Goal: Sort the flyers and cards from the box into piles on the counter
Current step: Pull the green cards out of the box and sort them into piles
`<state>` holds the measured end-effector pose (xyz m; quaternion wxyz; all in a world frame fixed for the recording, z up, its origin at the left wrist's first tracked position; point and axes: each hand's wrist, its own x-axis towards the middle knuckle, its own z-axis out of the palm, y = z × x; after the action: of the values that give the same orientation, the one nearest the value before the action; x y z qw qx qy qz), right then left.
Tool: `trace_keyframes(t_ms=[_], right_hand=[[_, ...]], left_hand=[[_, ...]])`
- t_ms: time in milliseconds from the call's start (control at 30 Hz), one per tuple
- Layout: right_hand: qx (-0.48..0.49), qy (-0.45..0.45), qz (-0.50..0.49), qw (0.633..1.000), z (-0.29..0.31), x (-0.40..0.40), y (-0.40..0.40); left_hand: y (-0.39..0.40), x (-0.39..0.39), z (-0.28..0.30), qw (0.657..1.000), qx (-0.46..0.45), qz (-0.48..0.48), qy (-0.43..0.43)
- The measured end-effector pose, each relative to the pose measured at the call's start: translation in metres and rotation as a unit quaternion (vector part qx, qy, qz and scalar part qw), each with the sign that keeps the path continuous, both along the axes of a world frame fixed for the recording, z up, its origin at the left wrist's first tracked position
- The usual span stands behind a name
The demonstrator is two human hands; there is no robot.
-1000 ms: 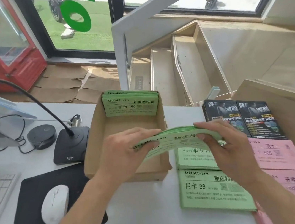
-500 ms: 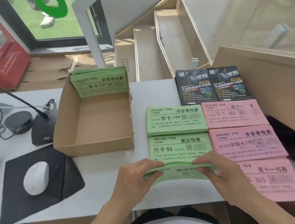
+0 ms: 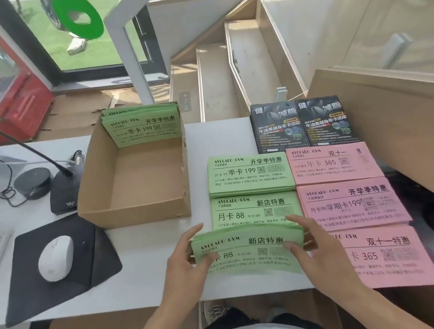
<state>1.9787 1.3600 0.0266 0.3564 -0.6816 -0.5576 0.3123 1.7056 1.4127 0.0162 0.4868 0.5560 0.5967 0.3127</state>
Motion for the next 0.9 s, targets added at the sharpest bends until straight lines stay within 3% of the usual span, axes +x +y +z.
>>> trace_keyframes(t_ms=[133,300,467,600,700,900], right_hand=[[0.014,-0.004,-0.066,0.998,0.01,0.001,0.026],[0.039,-0.19,-0.023,0.981,-0.004,0.002,0.059],[0.076,-0.371,-0.021,0.925,-0.021,0.005,0.073],[0.083,-0.297,0.056,0.95,-0.019,-0.015,0.062],[0.034,-0.313,0.129,0.94,-0.03,-0.031,0.047],[-0.002,-0.349,0.1,0.932,-0.033,-0.02,0.053]], left_hand=[[0.024,0.02,0.005,0.997,0.034,0.063,-0.001],[0.055,0.047,-0.006,0.996,0.024,0.051,0.062],[0.058,0.046,-0.014,0.992,0.007,0.019,0.124],[0.041,0.04,-0.012,0.995,-0.052,0.015,0.083],[0.027,0.043,-0.015,0.995,-0.065,0.015,0.078],[0.03,0.053,-0.014,0.994,-0.066,-0.007,0.09]])
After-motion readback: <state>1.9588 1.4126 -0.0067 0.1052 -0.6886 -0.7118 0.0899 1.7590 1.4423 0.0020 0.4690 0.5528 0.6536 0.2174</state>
